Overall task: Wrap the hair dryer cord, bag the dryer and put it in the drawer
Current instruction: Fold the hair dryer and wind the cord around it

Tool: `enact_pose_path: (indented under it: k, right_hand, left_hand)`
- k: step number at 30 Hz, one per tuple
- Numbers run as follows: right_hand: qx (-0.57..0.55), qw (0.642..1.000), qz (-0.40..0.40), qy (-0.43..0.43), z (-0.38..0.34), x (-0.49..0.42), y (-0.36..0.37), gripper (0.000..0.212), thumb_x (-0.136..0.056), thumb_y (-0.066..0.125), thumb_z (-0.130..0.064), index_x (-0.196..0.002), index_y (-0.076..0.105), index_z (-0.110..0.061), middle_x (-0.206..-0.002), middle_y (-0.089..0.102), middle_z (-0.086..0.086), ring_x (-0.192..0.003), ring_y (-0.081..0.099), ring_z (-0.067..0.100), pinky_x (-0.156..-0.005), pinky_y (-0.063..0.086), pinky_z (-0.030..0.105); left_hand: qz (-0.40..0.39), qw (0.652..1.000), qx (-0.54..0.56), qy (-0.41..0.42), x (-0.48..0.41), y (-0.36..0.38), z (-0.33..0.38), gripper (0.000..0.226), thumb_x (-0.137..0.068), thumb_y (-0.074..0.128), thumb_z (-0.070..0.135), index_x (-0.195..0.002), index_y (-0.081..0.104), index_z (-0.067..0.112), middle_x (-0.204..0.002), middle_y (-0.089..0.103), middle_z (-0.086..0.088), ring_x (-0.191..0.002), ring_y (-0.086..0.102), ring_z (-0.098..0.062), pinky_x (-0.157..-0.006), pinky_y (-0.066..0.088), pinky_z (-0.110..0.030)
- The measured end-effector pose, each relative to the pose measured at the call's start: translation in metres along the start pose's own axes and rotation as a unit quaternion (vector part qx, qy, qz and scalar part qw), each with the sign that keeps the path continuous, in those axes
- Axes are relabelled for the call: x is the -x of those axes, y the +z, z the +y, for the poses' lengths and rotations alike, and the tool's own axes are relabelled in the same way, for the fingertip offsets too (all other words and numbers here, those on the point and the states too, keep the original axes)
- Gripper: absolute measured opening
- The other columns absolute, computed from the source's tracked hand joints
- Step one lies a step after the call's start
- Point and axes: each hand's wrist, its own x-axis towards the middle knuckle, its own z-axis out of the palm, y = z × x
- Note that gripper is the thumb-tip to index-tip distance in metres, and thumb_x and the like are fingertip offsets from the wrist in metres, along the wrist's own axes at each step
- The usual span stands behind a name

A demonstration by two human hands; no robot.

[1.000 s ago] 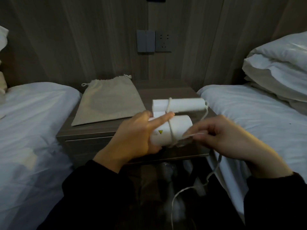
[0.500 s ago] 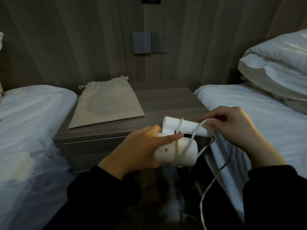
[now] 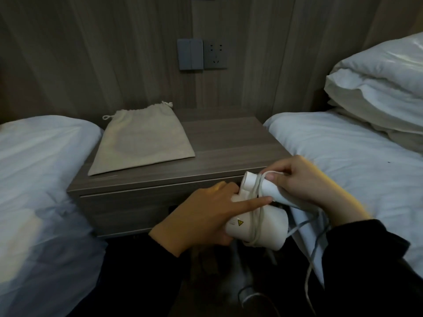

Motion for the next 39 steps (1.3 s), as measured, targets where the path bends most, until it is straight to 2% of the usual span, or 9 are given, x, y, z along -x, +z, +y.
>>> enact_pose_path:
  k: [4, 9, 14, 20, 23, 27, 30, 34, 39]
  right_hand:
    - [-0.004, 0.999, 0.042, 0.005, -0.005, -0.001, 0.013, 0.014, -0.083, 0.063, -0.022, -0.079, 0.076, -0.020, -0.080, 0.073, -0.005, -0.085, 0.066, 0.012, -0.080, 0.049, 0.031]
    - [0.011, 0.999, 0.052, 0.009, -0.005, -0.004, 0.016, 0.023, -0.081, 0.066, -0.030, -0.073, 0.074, -0.010, -0.074, 0.072, 0.009, -0.069, 0.061, 0.013, -0.065, 0.045, 0.030]
    - [-0.022, 1.000, 0.001, 0.010, 0.005, -0.004, 0.004, 0.015, -0.080, 0.069, -0.019, -0.065, 0.070, -0.022, -0.059, 0.065, -0.002, -0.054, 0.051, 0.001, -0.054, 0.039, 0.017]
    - [-0.196, 0.977, 0.066, 0.056, 0.024, -0.003, -0.012, 0.012, -0.080, 0.067, -0.006, -0.069, 0.066, -0.002, -0.051, 0.055, 0.006, -0.038, 0.045, 0.002, -0.040, 0.036, 0.012]
    - [-0.267, 0.960, 0.043, 0.073, 0.027, -0.004, -0.010, 0.017, -0.083, 0.059, 0.002, -0.068, 0.063, -0.005, -0.053, 0.058, 0.004, -0.048, 0.050, 0.010, -0.045, 0.040, 0.016]
    - [-0.389, 0.916, -0.013, 0.093, 0.032, -0.005, -0.002, 0.023, -0.075, 0.052, 0.014, -0.060, 0.056, -0.003, -0.038, 0.052, 0.000, -0.033, 0.045, 0.006, -0.036, 0.036, 0.015]
    - [-0.462, 0.878, -0.055, 0.113, 0.035, -0.008, 0.012, 0.016, -0.079, 0.055, 0.004, -0.067, 0.062, -0.004, -0.047, 0.055, 0.001, -0.039, 0.049, 0.006, -0.037, 0.037, 0.014]
    - [-0.473, 0.867, -0.089, 0.132, 0.029, -0.010, 0.032, 0.045, -0.089, 0.040, 0.005, -0.057, 0.068, -0.011, -0.047, 0.051, 0.005, -0.031, 0.035, 0.007, -0.032, 0.027, 0.013]
    - [-0.431, 0.891, -0.089, 0.109, 0.008, -0.008, 0.042, 0.023, -0.093, 0.045, -0.010, -0.087, 0.063, 0.002, -0.042, 0.052, 0.005, -0.027, 0.029, 0.007, -0.033, 0.023, 0.014]
  left_hand:
    - [-0.016, 1.000, -0.014, -0.017, 0.000, 0.002, -0.001, 0.098, -0.068, 0.068, 0.044, -0.139, 0.002, 0.054, -0.107, 0.047, -0.002, -0.093, 0.051, -0.021, -0.065, 0.051, -0.036]
    - [-0.011, 0.999, 0.032, -0.038, 0.005, 0.000, -0.010, 0.080, -0.064, 0.069, 0.041, -0.130, 0.025, 0.048, -0.115, 0.050, -0.002, -0.101, 0.053, -0.023, -0.070, 0.051, -0.036]
    - [-0.023, 0.995, 0.078, -0.053, 0.009, -0.002, -0.020, 0.080, -0.062, 0.072, 0.041, -0.129, 0.029, 0.045, -0.114, 0.050, -0.001, -0.100, 0.052, -0.022, -0.077, 0.048, -0.034]
    - [-0.059, 0.968, 0.200, -0.140, 0.016, -0.025, -0.032, 0.086, -0.059, 0.081, 0.036, -0.129, 0.033, 0.050, -0.123, 0.046, 0.009, -0.109, 0.049, -0.010, -0.093, 0.043, -0.028]
    - [-0.052, 0.950, 0.277, -0.138, 0.020, -0.032, -0.033, 0.087, -0.054, 0.085, 0.032, -0.122, 0.037, 0.056, -0.126, 0.048, 0.017, -0.113, 0.047, 0.000, -0.094, 0.040, -0.017]
    - [-0.040, 0.930, 0.338, -0.142, 0.020, -0.032, -0.037, 0.085, -0.052, 0.087, 0.025, -0.119, 0.042, 0.049, -0.123, 0.050, 0.025, -0.111, 0.048, 0.008, -0.091, 0.039, -0.008]
    - [-0.012, 0.901, 0.406, -0.151, 0.022, -0.032, -0.041, 0.083, -0.048, 0.083, 0.025, -0.117, 0.043, 0.050, -0.126, 0.049, 0.024, -0.116, 0.048, 0.002, -0.094, 0.043, -0.015]
    - [0.063, 0.841, 0.507, -0.180, 0.018, -0.031, -0.038, 0.076, -0.044, 0.075, 0.034, -0.113, 0.046, 0.050, -0.122, 0.049, 0.023, -0.106, 0.049, 0.016, -0.085, 0.039, -0.006]
    - [0.131, 0.765, 0.588, -0.228, 0.012, -0.030, -0.041, 0.078, -0.040, 0.074, 0.034, -0.113, 0.047, 0.042, -0.118, 0.056, 0.005, -0.104, 0.057, -0.011, -0.082, 0.050, -0.023]
